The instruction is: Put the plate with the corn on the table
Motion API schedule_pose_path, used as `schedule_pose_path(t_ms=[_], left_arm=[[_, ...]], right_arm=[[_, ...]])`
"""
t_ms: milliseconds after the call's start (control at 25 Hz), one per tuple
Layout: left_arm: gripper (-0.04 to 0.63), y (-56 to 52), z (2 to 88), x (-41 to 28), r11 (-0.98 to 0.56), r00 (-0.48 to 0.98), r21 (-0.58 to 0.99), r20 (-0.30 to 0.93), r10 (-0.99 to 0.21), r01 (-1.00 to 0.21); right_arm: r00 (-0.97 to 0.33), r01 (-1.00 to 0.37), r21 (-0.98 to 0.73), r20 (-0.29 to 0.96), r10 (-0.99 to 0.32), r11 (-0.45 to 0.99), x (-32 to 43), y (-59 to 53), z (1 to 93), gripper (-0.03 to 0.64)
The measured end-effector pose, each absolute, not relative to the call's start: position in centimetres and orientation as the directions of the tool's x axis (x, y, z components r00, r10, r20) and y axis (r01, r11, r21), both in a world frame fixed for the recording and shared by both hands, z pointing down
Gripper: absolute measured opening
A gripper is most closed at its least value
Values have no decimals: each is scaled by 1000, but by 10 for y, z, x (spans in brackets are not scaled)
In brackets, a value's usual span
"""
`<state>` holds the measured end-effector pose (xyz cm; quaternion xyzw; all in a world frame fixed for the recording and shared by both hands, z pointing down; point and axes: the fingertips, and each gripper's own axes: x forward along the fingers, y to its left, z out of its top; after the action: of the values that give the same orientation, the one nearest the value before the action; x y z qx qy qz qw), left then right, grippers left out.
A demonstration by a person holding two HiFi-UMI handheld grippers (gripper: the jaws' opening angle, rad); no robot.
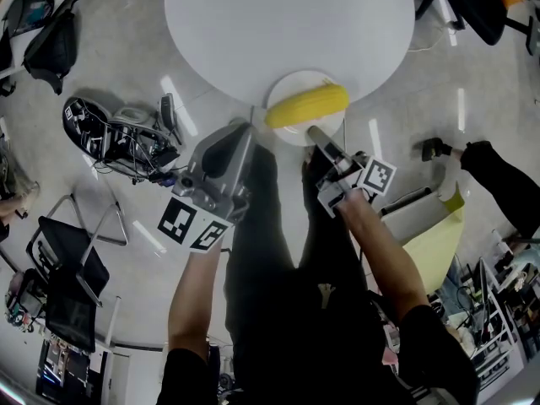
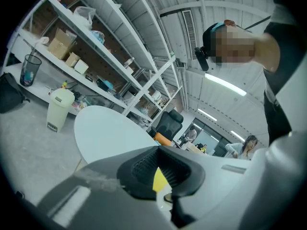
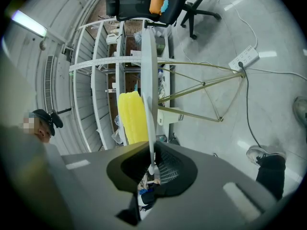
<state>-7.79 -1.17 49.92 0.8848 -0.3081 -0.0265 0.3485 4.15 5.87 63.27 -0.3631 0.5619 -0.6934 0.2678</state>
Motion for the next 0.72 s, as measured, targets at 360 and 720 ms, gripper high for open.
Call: schedule_pose_path(t_ms=[360, 720], left_arm=[[3, -17, 499, -80, -563, 807, 637, 166, -567, -526], [3, -22, 497, -85, -556, 804, 644, 162, -571, -525]], right_arm=[[-581, -36, -974, 203, -788, -224, 40, 48, 633, 28], [-565, -22, -972, 205, -799, -234, 35, 40, 631, 29]])
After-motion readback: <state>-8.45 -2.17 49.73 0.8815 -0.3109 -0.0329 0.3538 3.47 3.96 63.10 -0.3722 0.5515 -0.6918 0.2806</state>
